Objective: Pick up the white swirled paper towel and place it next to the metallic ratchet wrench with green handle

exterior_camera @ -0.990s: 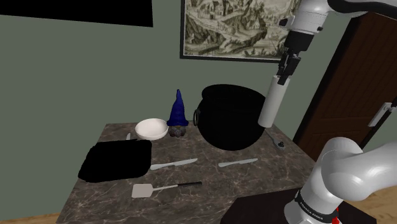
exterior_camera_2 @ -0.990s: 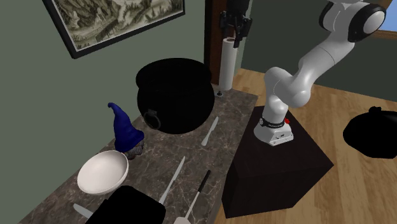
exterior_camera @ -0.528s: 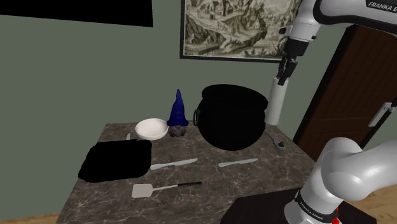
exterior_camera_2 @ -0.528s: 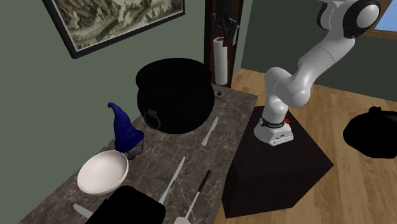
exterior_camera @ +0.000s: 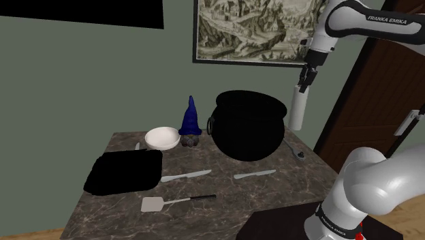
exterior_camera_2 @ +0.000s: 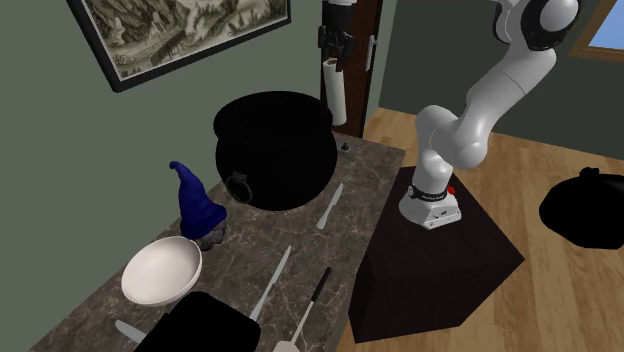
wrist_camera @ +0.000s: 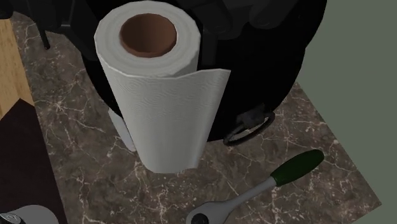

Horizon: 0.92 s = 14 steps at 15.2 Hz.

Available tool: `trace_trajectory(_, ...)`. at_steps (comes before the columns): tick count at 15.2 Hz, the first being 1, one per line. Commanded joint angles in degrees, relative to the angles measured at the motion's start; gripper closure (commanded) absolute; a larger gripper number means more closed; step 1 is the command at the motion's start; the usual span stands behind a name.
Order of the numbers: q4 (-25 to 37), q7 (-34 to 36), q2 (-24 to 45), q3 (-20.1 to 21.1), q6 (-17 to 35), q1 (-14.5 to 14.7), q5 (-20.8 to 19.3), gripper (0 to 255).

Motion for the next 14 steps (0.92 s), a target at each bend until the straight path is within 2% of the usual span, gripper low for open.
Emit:
trace_trajectory(1, 1.92, -2.78, 2.93, -3.16, 1.52, 0.45, -0.43, 255)
trace_trajectory(5, 5.22, -8.36, 8.45, -9.6, 4.53, 1.49, -0.4, 255)
trace_trajectory(9, 9.59, -14.68, 15.33, -16.89, 7.37, 3.24, 1.52, 255)
trace_trajectory(12, 13.62, -20.36, 21.85, -23.3, 9.23, 5.03, 4.91, 255)
trace_trajectory(14, 16.71, -24.99, 27.35, -28.14, 10.2, 6.21, 8.75, 255)
